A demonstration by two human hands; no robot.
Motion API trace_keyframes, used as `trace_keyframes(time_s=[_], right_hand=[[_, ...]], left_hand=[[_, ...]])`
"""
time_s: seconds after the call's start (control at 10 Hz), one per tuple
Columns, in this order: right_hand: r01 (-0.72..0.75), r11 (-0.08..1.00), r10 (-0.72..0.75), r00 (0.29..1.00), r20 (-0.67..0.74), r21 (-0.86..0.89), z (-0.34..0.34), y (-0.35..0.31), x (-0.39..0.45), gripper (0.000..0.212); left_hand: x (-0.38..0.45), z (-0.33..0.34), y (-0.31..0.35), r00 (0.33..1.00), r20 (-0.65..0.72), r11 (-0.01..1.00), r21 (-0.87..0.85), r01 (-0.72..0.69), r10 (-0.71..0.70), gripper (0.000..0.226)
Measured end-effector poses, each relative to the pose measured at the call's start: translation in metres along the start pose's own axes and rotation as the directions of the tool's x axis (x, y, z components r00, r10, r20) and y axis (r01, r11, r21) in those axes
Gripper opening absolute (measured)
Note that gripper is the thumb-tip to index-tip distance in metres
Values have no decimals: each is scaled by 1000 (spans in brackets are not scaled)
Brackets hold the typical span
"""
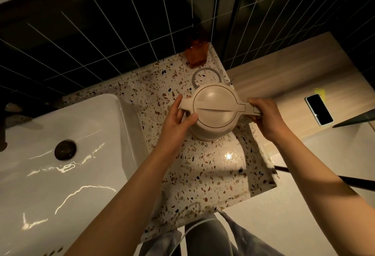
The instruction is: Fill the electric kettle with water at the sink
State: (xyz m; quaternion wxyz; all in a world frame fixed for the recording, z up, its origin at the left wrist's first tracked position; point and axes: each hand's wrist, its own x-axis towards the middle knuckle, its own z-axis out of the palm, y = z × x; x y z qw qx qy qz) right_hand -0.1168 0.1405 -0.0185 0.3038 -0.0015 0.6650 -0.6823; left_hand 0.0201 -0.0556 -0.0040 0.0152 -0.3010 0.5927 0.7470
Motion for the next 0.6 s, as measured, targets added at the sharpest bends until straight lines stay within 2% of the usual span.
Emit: trace_keyframes(time_s=[0.1, 0.2, 0.3, 0.4, 0.6], right_hand=[[17, 993, -14, 1000, 27, -116, -1, -7, 0, 62], [46, 990, -63, 990, -124, -135, 5, -1, -5, 56], [48, 990, -80, 965, -250, -131, 12, 6, -6, 41], [13, 988, -60, 952, -301, -154, 13, 5, -7, 38], [78, 929, -188, 941, -280, -362, 11, 6, -30, 38]], left_hand=[[0, 1, 1, 999, 17, 996, 81, -44, 43, 65], [-2, 1, -1, 999, -1, 996, 84, -43, 43, 57], [-4, 0, -4, 999, -43, 997, 73, -22, 25, 62], [-6, 1, -3, 997, -79, 998, 61, -6, 11, 64], [-18, 8, 1, 987, -160, 998, 65, 4, 7, 63]])
